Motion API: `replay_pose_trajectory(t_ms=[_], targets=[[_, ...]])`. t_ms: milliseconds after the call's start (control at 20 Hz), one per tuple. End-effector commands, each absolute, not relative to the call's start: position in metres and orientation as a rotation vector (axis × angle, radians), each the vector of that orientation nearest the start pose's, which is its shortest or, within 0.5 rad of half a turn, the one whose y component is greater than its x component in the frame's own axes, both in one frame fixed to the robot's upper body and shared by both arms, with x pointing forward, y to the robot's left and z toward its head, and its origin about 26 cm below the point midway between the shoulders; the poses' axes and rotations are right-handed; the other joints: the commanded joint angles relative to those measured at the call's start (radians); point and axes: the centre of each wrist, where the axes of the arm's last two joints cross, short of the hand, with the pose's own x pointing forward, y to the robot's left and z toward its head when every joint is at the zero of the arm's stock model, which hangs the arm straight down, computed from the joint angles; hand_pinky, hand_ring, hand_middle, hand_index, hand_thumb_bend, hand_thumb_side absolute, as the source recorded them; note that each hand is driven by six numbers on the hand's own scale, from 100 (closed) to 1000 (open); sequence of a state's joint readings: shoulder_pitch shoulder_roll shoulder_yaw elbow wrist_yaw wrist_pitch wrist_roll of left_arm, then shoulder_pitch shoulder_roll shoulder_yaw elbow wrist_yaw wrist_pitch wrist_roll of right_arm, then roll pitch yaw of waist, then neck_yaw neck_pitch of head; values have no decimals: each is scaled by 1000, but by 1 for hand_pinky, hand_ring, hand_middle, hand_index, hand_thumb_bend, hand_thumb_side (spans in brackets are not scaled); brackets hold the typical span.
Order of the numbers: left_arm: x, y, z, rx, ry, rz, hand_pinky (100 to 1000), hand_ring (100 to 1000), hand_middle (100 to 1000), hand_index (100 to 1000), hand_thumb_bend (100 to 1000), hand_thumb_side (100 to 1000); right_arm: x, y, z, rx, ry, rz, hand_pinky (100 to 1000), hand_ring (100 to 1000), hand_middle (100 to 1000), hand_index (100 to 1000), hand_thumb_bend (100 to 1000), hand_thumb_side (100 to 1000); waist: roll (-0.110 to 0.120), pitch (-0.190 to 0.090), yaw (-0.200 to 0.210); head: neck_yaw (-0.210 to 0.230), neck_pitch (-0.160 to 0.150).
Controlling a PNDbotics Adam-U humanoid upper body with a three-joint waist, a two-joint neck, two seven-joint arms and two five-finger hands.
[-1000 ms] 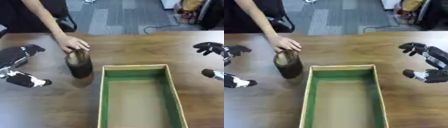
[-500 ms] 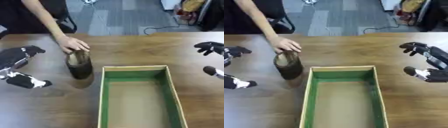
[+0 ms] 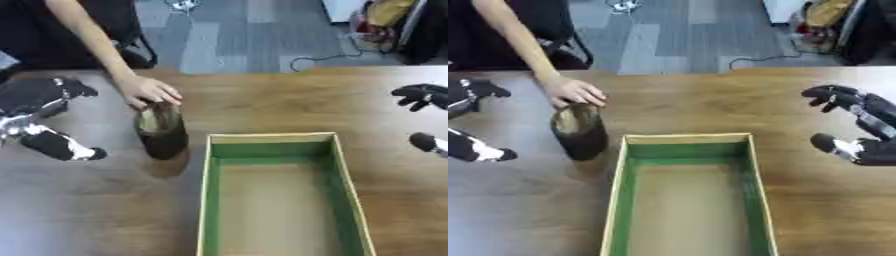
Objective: Pick up objects on the table and place them in the box.
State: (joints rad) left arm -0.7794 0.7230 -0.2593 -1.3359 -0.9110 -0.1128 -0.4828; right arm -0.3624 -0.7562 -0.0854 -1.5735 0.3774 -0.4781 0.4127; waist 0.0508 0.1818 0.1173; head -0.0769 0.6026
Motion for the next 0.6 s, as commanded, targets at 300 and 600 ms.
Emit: replay_pose_trajectory(t_ms=[300,600], targets=[[446,307,230,1096,-1191,-1735,709,583,810,930,654,557,342,-401,219,-734,-1844,1483,717,806,882,969,529,968,-3,-13,-12,7,-2],[450,301,226,1107,-1195,-1758,291,390,850,953,635,567,342,-400,220,-730,-1846,1490,717,806,882,970,529,971,-1,-8,-8,6,-3]])
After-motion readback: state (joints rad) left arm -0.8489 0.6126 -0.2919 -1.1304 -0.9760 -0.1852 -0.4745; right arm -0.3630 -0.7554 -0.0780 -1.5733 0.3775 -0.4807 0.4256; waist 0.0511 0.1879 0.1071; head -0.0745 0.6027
